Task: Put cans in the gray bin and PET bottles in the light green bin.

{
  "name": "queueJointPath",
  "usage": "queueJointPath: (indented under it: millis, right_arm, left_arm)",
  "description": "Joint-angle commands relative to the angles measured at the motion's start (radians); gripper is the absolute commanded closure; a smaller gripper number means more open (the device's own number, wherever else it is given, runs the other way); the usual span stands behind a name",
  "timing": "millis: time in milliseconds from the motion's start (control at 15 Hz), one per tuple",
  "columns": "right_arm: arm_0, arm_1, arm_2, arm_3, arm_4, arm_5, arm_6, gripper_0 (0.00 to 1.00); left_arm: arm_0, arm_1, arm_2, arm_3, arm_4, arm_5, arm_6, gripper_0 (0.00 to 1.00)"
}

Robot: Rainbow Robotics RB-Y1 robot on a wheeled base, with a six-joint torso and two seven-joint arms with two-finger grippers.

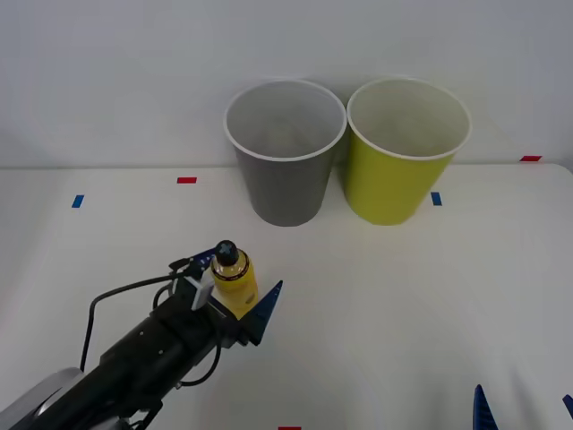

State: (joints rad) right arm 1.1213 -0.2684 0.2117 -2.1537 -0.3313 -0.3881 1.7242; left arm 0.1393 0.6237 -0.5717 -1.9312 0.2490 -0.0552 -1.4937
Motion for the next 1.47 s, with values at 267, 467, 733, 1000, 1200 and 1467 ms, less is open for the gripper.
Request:
queueJointPath:
  millis: [267,467,733,1000,1200,1467]
  right_arm:
    - [0.000,0.000,0.000,0.000,0.000,0.000,0.000,0.00]
    - [0.000,0.000,0.000,0.000,0.000,0.000,0.000,0.00]
    - [0.000,0.000,0.000,0.000,0.000,0.000,0.000,0.00]
    - [0.000,0.000,0.000,0.000,0.000,0.000,0.000,0.00]
    - [0.000,0.000,0.000,0.000,0.000,0.000,0.000,0.00]
    - [0.000,0.000,0.000,0.000,0.000,0.000,0.000,0.00]
  left_arm:
    - [0.000,0.002,0.007,0.000,0.000,0.000,0.000,0.55]
    - [-0.001,0.002,0.007,0.000,-0.002,0.000,-0.002,0.99]
    - [0.000,0.007,0.007,0.000,-0.002,0.000,-0.002,1.00]
    - [0.000,0.014,0.007,-0.002,0.000,0.002,0.001,1.00]
    - [0.006,0.022,0.035,-0.140,0.006,0.206,0.006,1.00]
    - [0.005,0.034,0.108,-0.359,0.018,0.523,0.003,1.00]
